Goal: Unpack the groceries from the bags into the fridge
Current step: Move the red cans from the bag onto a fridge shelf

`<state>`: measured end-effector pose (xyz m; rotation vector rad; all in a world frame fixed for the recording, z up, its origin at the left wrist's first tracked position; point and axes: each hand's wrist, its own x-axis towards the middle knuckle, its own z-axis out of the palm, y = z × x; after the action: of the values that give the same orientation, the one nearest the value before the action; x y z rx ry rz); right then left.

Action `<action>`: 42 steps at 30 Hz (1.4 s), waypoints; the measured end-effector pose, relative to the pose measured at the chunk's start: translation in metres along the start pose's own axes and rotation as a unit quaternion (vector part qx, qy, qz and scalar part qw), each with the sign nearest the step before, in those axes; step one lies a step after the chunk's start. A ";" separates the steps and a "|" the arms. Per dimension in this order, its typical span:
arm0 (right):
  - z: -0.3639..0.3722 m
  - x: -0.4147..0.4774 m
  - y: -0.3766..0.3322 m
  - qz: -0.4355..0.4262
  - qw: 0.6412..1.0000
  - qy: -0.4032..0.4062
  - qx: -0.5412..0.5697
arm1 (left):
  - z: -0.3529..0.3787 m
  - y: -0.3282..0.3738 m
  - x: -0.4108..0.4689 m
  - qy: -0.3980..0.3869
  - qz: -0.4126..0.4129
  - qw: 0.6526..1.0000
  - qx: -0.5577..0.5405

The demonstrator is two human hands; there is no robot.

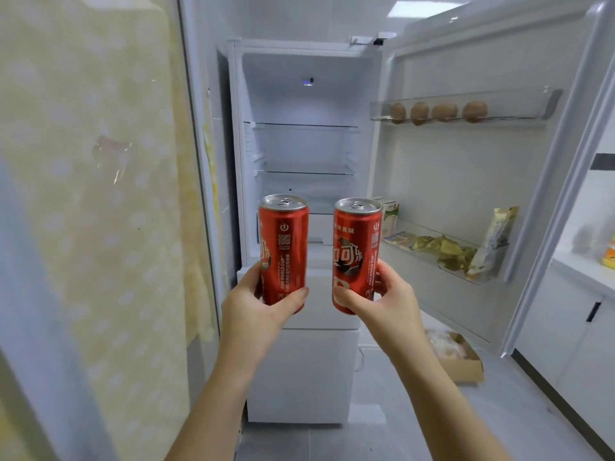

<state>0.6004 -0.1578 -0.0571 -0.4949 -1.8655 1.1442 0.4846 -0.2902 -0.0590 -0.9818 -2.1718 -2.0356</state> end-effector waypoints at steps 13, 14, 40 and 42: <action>-0.013 0.037 0.002 0.001 0.999 -0.021 0.040 | 0.026 0.009 0.021 0.036 0.001 0.999 0.003; -0.012 0.041 0.003 0.003 0.999 -0.024 0.043 | 0.029 0.008 0.026 0.038 0.001 0.999 0.004; 0.143 0.282 0.103 0.030 0.999 0.027 0.023 | 0.047 -0.121 0.319 -0.027 0.009 1.000 0.004; 0.152 0.298 0.111 0.033 0.999 0.027 0.019 | 0.050 -0.129 0.335 -0.031 0.007 0.999 0.002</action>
<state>0.3003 0.0268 -0.0437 -0.5635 -1.7891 1.1960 0.1789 -0.0962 -0.0451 -1.0720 -2.1902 -2.0203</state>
